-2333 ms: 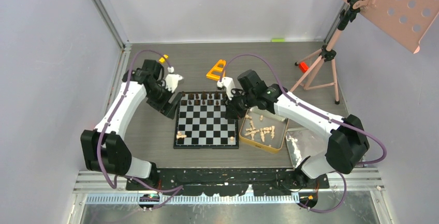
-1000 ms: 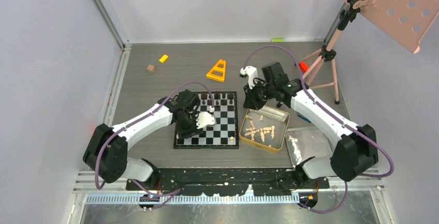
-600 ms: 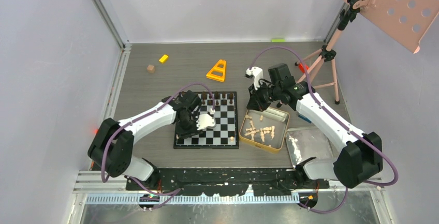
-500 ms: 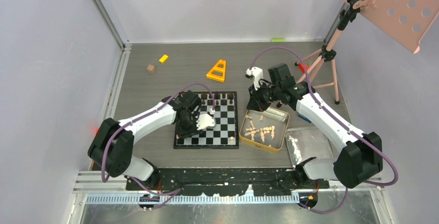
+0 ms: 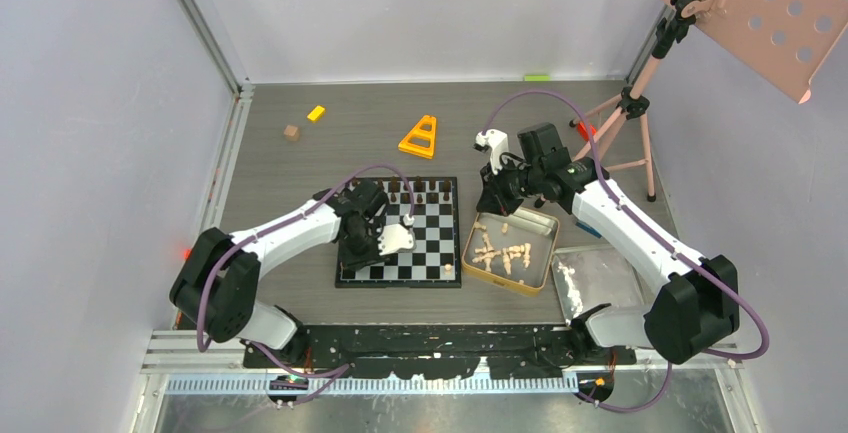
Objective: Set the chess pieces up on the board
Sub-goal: Pick up the chess piece from the chessboard.
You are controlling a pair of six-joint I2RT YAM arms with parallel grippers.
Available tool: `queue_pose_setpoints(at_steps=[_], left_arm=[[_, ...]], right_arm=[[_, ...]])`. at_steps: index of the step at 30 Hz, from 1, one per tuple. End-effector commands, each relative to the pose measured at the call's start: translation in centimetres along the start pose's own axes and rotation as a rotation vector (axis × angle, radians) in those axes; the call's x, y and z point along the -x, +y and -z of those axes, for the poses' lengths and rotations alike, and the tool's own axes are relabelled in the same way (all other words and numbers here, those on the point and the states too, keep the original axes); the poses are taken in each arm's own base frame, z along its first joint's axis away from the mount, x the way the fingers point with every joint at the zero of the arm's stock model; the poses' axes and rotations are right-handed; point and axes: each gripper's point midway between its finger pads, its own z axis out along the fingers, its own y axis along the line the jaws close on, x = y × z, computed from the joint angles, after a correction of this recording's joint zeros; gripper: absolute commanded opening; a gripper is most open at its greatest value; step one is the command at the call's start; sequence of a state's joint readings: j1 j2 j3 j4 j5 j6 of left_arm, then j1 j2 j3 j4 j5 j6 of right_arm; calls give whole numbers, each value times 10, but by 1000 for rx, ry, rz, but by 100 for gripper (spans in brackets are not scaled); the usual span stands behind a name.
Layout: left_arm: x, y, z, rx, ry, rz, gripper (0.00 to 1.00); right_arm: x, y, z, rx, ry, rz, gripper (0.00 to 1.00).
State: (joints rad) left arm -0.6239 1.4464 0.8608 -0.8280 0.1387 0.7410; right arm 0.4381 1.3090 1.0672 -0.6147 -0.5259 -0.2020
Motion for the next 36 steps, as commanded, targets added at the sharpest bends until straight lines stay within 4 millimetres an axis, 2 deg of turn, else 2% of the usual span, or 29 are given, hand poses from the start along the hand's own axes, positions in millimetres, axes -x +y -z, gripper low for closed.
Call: queue_pose_setpoints(at_steps=[1, 5, 11, 18, 22, 27, 30, 36], left_arm=[[-3, -3, -2, 5, 3, -10, 33], [0, -2, -3, 6, -4, -6, 30], [8, -3, 3, 8, -41, -2, 19], [25, -7, 14, -20, -113, 9, 8], [57, -13, 36, -57, -265, 6, 0], [115, -28, 63, -149, -569, -49, 0], [141, -40, 74, -214, -740, -117, 0], [165, -58, 78, -302, -959, -212, 0]], right_arm=[[8, 3, 3, 11, -29, 2, 7], [8, 3, 3, 14, -29, 0, 7], [7, 2, 3, 7, -29, -1, 6], [8, -2, 5, -4, -32, -3, 5], [10, -5, 6, -13, -36, -8, 4], [14, -15, 11, -36, -58, -21, 3], [17, -24, 17, -67, -79, -30, 2], [15, -38, 23, -113, -91, -48, 1]])
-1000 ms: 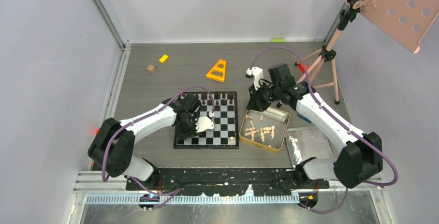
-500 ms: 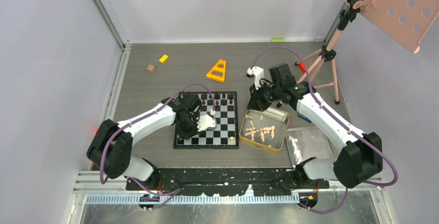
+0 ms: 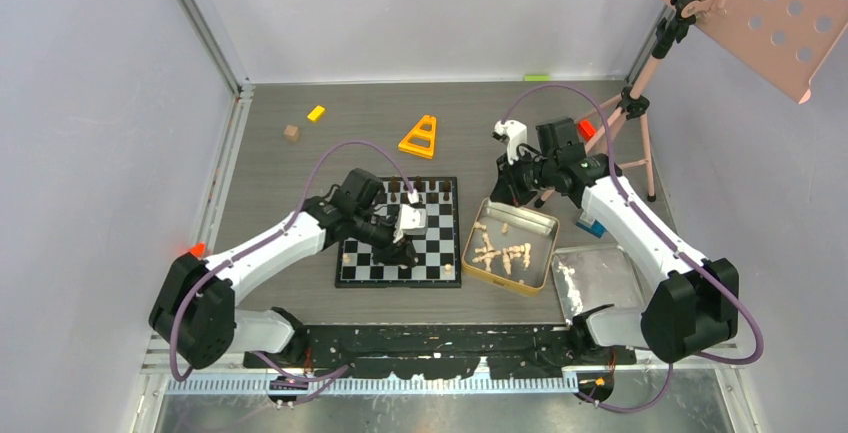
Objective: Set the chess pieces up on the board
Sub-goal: Place the chess piece on the chessboard.
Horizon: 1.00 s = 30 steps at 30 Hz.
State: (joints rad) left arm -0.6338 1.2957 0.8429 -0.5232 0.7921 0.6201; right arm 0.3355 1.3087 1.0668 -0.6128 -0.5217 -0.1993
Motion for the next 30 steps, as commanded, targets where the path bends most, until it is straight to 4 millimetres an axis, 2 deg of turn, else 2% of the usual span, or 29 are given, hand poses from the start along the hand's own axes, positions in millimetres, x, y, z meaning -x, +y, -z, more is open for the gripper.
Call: queue_pose_setpoints(at_steps=[1, 16, 24, 30], left_arm=[[40, -15, -11, -120, -251, -121, 0], [8, -5, -49, -153, -324, -128, 0], [-4, 5, -55, -132, -321, -119, 1], [-11, 6, -54, -129, -310, -99, 5]], right_arm=[[15, -7, 9, -40, -63, 16, 1], [5, -23, 9, -80, -58, -17, 1], [1, -23, 8, -72, -56, -22, 1], [0, -23, 7, -68, -55, -22, 1]])
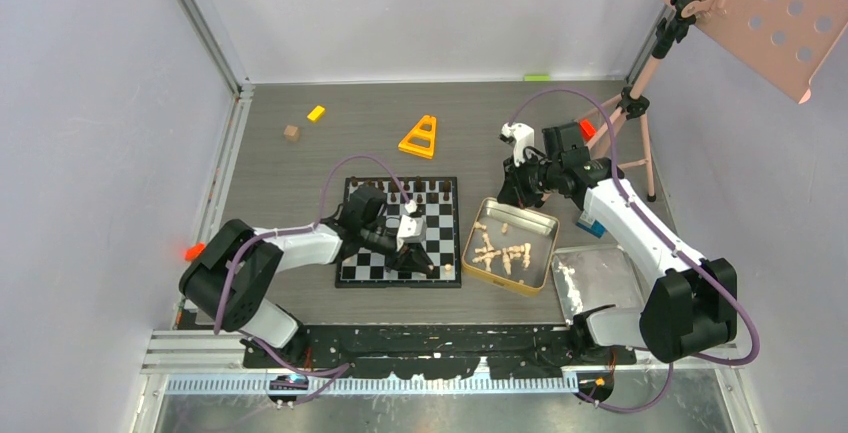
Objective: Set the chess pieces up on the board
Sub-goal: Place the chess piece on the chessboard.
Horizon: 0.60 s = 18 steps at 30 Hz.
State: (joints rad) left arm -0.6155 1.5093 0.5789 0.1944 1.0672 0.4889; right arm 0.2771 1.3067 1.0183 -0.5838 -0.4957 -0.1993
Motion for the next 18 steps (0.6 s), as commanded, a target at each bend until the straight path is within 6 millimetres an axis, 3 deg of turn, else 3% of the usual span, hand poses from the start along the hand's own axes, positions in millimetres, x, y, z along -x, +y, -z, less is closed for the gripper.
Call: queue_pose_setpoints(at_steps=[1, 18], left_arm=[[4, 1, 2, -5, -29, -46, 6], [-8, 5, 3, 10, -21, -61, 12]], right_arm=[[13, 1, 6, -1, -59, 24, 1], [11, 2, 5, 7, -57, 28, 1]])
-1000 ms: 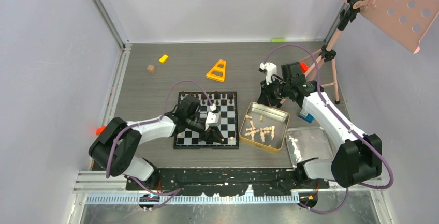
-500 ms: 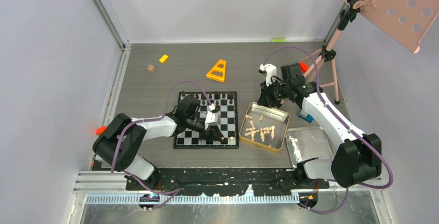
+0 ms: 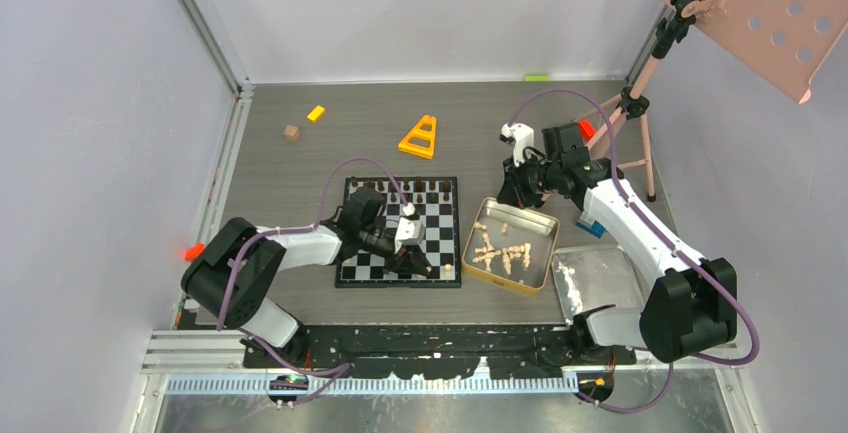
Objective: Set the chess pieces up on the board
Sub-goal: Place the chess piece on the chessboard.
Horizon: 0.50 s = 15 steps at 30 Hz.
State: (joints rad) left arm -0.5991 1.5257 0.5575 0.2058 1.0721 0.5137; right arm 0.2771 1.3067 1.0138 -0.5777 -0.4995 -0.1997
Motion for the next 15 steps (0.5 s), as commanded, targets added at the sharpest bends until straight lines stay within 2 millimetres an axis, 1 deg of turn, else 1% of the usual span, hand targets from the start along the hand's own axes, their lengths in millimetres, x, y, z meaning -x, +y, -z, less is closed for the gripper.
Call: queue_pose_setpoints(at_steps=[1, 9, 15], left_arm=[[2, 5, 1, 7, -29, -67, 12], [3, 10, 3, 26, -45, -65, 15], [2, 9, 3, 25, -41, -54, 24]], right_arm=[[12, 2, 5, 5, -55, 27, 1], [12, 2, 6, 7, -56, 26, 1], [11, 2, 5, 7, -55, 25, 1]])
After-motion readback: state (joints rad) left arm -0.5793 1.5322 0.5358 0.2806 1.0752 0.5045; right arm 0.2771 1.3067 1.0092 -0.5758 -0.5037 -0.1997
